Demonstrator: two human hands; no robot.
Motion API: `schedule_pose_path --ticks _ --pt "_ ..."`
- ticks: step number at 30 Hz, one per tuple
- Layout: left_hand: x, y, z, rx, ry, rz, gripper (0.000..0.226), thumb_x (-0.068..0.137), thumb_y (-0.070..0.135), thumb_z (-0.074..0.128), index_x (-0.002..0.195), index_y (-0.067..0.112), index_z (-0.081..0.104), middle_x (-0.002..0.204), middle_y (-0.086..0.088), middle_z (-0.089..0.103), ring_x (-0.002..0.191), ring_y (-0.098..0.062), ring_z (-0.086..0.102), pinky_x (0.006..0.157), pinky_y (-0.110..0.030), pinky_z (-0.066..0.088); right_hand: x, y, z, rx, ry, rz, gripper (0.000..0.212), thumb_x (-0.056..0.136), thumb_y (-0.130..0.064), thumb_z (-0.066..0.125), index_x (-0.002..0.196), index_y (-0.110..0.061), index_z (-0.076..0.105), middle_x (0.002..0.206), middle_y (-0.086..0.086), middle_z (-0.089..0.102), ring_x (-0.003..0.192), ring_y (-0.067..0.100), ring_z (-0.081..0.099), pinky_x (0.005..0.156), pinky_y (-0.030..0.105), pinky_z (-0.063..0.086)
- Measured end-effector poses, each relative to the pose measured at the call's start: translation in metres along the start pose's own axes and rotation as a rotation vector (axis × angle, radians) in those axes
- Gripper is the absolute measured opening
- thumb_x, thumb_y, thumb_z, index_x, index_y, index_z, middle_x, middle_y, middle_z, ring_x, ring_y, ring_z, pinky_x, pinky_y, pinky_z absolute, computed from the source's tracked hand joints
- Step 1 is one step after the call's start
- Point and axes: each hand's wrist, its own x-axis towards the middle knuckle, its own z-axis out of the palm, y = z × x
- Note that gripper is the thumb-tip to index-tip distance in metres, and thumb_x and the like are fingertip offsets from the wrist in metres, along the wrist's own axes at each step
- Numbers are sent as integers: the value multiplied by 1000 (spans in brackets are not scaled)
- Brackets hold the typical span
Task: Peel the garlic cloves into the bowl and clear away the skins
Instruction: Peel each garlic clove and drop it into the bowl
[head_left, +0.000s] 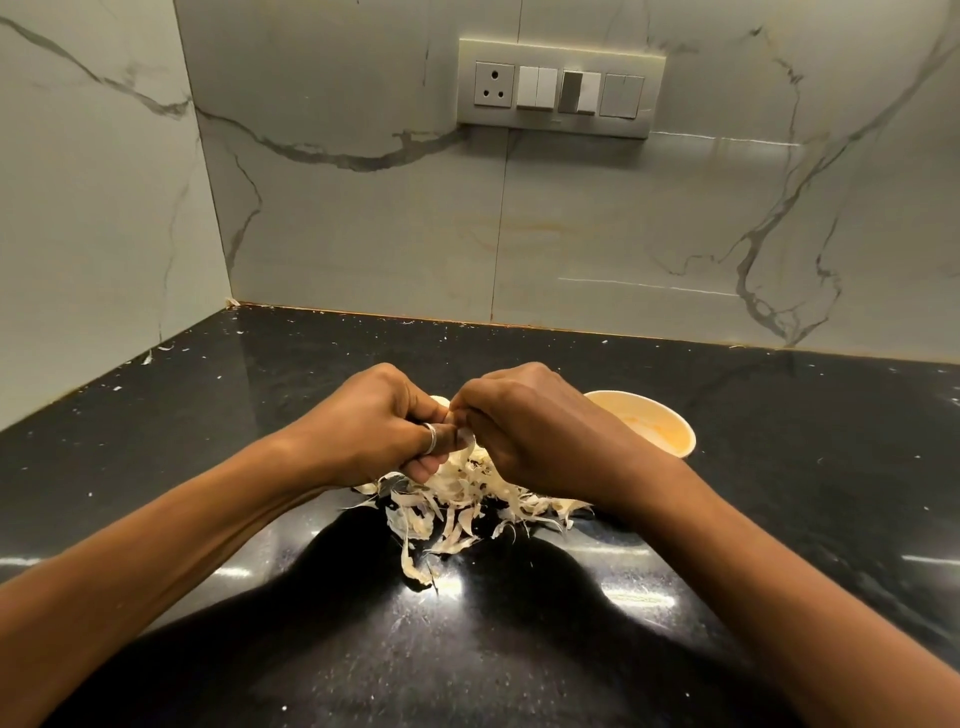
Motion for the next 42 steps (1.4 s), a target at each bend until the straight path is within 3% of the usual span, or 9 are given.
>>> schedule_pose_path --ticks 6,12,23,28,37,42 --pt "0 1 -2 12 4 8 35 94 -10 54 77 10 77 66 -7 68 57 -10 64 57 -20 54 -1 -1 2 -34 59 -14 14 98 -9 57 96 -9 70 81 5 66 65 21 60 59 38 52" --pt "-1 4 -2 2 34 46 35 92 -9 54 73 11 77 62 -5 66 55 -12 64 56 -22 54 0 -3 6 -48 148 -15 18 101 -15 53 93 -7 67 78 5 64 62 22 58 58 38 51" --pt "-1 0 2 43 107 69 34 90 -12 53 94 8 80 62 -6 70 57 -15 69 63 -28 60 1 -4 15 2 255 50 22 99 -17 52 83 -8 65 69 3 60 56 19 53 53 35 45" --pt "0 -1 4 4 155 80 33 91 -11 54 96 9 80 62 -6 72 57 -15 69 62 -27 58 1 -8 18 -21 309 79 20 98 -16 54 83 -7 64 69 3 59 54 18 50 54 26 34" --pt "2 -6 9 -36 210 89 29 91 -9 54 89 4 80 64 -9 72 59 -19 71 67 -34 60 2 -11 24 24 361 125 21 97 -19 52 89 -7 68 74 5 65 60 19 56 56 31 44" --pt "2 -5 12 -50 204 119 21 94 -4 60 95 4 79 65 -5 72 63 -17 73 62 -25 60 2 -6 21 146 391 205 19 98 -17 56 92 -9 72 74 2 69 61 12 58 56 31 47"
